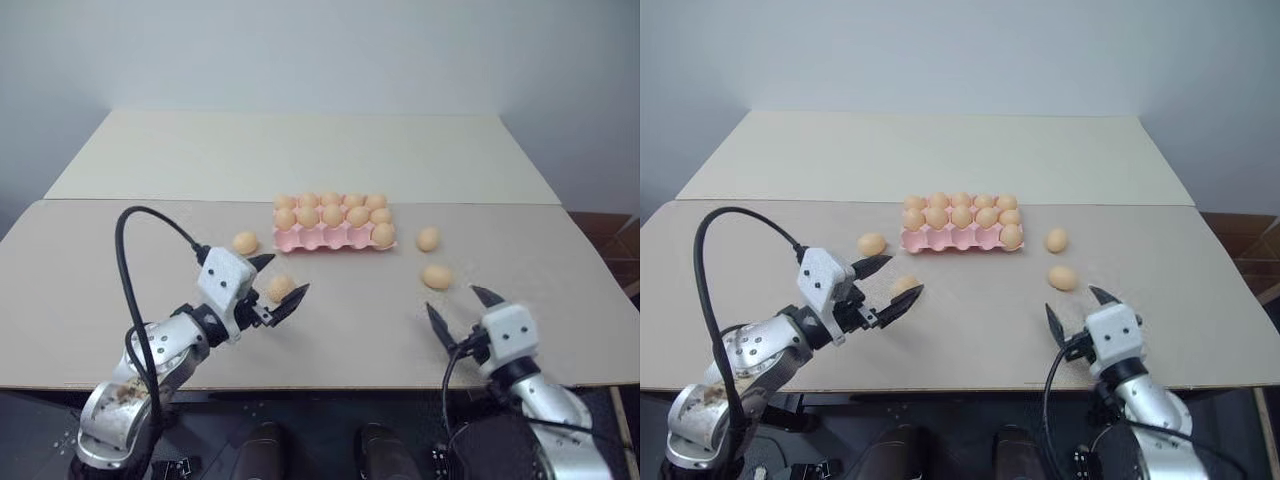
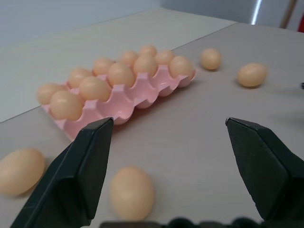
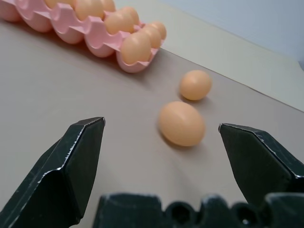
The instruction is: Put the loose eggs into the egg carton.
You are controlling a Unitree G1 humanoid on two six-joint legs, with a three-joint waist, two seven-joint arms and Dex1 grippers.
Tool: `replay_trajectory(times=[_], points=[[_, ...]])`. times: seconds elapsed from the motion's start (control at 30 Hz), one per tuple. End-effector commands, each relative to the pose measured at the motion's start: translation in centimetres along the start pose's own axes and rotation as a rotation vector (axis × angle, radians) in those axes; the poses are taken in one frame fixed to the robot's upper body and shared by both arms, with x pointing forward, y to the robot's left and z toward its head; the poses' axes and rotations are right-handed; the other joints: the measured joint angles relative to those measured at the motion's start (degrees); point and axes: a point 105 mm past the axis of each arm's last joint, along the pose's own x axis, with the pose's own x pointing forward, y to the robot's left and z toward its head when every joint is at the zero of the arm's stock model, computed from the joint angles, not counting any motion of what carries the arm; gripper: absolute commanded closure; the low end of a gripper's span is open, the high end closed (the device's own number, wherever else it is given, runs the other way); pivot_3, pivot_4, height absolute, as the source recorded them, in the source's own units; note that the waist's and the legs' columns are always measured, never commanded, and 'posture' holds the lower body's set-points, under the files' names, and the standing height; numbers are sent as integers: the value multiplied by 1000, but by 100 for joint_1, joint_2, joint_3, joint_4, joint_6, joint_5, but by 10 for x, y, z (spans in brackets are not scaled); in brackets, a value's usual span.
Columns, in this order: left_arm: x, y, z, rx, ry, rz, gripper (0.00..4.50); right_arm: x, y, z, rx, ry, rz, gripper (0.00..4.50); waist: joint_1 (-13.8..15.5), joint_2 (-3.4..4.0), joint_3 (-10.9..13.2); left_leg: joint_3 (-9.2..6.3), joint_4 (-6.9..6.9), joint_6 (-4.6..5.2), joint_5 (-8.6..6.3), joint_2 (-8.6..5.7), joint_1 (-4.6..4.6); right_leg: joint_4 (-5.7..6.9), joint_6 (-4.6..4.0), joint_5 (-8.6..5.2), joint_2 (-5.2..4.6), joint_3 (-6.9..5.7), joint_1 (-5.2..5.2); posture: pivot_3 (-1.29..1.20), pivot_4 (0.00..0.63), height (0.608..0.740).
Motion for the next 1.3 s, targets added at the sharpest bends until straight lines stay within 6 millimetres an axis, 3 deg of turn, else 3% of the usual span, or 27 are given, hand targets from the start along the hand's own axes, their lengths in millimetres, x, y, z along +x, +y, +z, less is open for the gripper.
replay_trajectory(times=[0.03, 0.13, 0.37, 0.67, 1.13, 1.23, 1.3], points=[[4, -5, 2, 29, 5, -123, 409, 6, -17, 15, -50, 3, 30, 0, 3, 0, 0, 1, 0, 0, 0, -1, -1, -1, 3, 1, 1, 0, -1, 0, 150, 740], [5, -5, -3, 75, 25, -180, 409, 16, -30, 19, -68, 44, 53, 0, -6, 0, 0, 2, -1, 0, 0, -1, -3, -1, 7, 3, 3, 0, -3, 0, 150, 740], [4, -15, -9, 99, 63, -323, 409, 38, -40, 18, -105, 173, 227, 0, 5, -2, 1, 4, 0, 1, 0, -2, -5, -5, 10, 5, 1, -1, 0, 0, 150, 740], [7, -26, -10, 135, 60, -392, 409, 57, -38, 10, -148, 292, 393, 0, 2, -3, 2, 4, 1, 2, 0, -3, -8, -7, 16, 6, 2, -2, -2, 0, 150, 740], [8, -25, -15, 147, 67, -377, 409, 85, -33, -4, -201, 328, 406, 0, -6, -3, 2, 5, 2, 2, 1, -3, -8, -5, 21, 10, 2, -1, -2, 0, 150, 740], [6, -23, -17, 153, 81, -365, 389, 89, -34, -5, -198, 321, 389, 586, -7, -2, 2, 5, 2, 2, 1, -2, -8, -5, 21, 10, 3, 0, -4, 0, 150, 740], [5, -21, -16, 143, 75, -350, 389, 91, -34, -5, -198, 319, 384, 1209, -6, -3, 3, 5, 2, 2, 1, -2, -8, -4, 22, 10, 3, -1, -4, 0, 150, 740]])
